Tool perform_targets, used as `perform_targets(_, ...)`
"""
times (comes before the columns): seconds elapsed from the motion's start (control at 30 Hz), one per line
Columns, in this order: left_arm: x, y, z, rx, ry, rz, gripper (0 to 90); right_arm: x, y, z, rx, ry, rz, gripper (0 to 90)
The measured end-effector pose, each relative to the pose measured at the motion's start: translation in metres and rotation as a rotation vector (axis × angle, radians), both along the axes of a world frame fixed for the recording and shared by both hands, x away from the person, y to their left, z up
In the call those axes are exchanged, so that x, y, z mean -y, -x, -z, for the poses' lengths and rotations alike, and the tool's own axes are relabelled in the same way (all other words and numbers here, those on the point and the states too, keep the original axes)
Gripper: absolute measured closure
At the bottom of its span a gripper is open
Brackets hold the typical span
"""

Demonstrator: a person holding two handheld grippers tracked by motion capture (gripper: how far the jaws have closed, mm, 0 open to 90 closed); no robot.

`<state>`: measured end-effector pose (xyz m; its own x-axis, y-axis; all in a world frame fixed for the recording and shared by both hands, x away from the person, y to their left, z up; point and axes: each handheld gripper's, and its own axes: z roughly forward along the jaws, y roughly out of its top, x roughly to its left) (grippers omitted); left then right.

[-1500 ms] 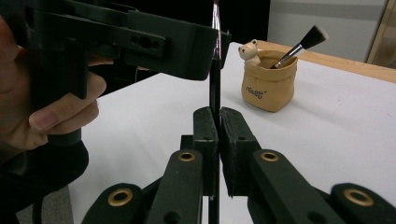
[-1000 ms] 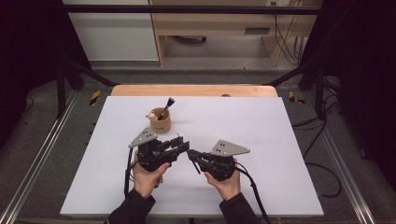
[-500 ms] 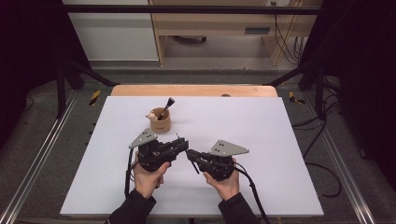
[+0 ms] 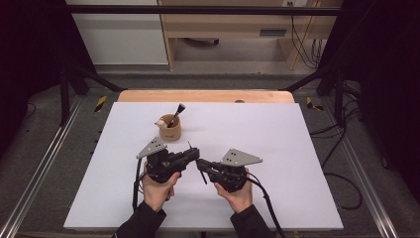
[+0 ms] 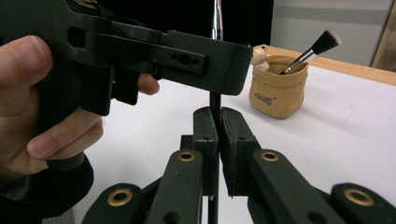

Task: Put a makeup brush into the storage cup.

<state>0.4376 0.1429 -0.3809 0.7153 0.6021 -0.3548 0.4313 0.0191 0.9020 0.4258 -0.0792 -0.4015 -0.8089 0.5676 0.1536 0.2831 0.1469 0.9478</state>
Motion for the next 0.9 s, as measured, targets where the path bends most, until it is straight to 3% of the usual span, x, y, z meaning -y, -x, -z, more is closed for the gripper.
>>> perform_targets(0.43,0.001,0.003,-0.001,0.028,-0.014,0.009,84.8,-0.001,-0.001,0.0,-0.011,-0.003,-0.009,85.0)
perform_targets(0.9,-0.009,0.004,-0.005,0.077,-0.048,-0.016,84.8,0.013,-0.005,-0.005,-0.01,0.002,0.038,66.1)
